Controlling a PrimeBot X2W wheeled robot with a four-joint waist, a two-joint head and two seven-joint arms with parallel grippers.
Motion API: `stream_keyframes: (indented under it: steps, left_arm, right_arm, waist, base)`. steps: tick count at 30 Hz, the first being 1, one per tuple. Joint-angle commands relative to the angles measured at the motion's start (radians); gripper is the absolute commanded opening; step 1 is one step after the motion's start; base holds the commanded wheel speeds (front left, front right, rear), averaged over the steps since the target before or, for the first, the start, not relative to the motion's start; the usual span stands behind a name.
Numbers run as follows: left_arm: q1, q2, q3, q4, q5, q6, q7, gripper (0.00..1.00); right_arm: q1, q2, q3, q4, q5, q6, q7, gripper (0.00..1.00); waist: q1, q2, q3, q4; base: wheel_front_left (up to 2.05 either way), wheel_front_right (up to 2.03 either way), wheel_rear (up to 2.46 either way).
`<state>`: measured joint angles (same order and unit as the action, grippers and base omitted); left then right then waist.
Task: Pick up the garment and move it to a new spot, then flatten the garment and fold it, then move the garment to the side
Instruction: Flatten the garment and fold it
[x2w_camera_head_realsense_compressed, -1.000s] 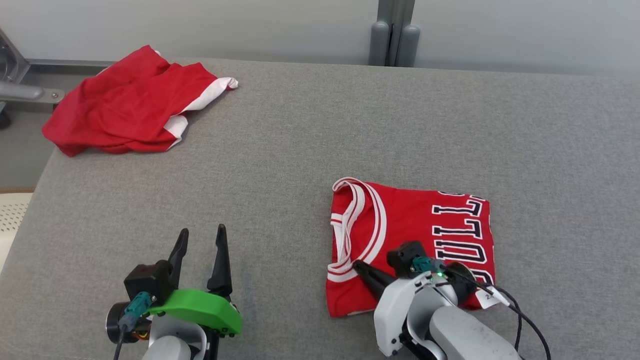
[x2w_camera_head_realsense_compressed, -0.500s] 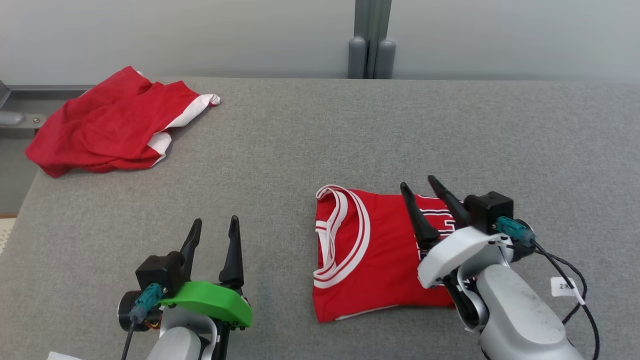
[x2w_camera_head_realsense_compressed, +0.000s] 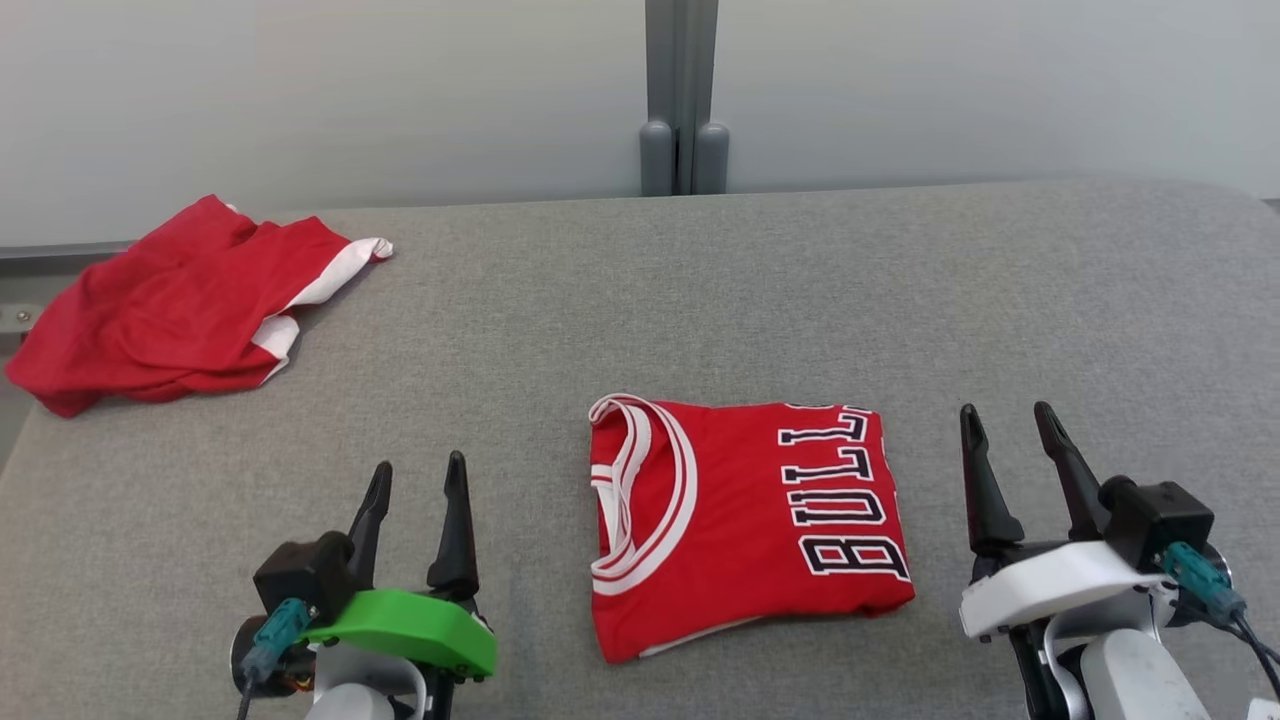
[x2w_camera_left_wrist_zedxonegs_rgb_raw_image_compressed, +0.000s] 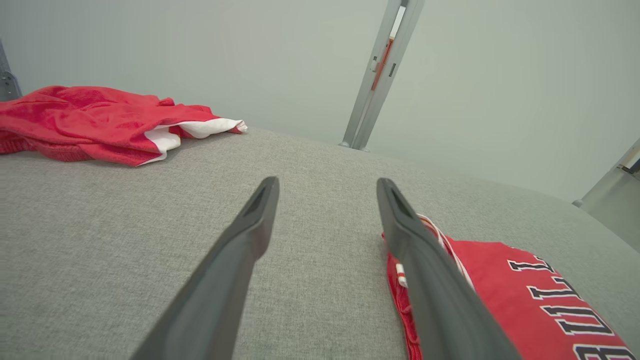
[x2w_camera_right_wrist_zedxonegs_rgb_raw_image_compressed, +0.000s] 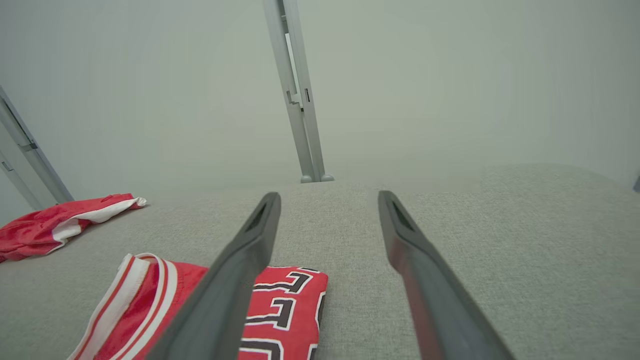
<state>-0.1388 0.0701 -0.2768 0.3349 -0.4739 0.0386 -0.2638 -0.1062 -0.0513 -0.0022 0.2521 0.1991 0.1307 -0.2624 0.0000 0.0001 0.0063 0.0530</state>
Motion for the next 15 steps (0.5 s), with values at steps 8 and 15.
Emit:
stream_keyframes:
  steps: [8,15]
  left_arm:
    - [0.087,-0.009,0.059,-0.021,0.048,0.006,0.000,1.00]
    - [0.087,-0.013,0.065,-0.024,0.080,-0.003,0.000,1.00]
  right_arm:
    - [0.073,0.000,0.021,-0.045,0.023,0.000,-0.003,1.00]
    - [0.077,0.000,0.030,-0.037,0.017,0.000,-0.003,1.00]
  waist:
    - [0.0000,-0.0001,-0.009,-0.027]
    - [0.0000,-0.0001,-0.008,-0.017]
  base:
    - [0.00,0.00,0.00]
    - [0.00,0.00,0.00]
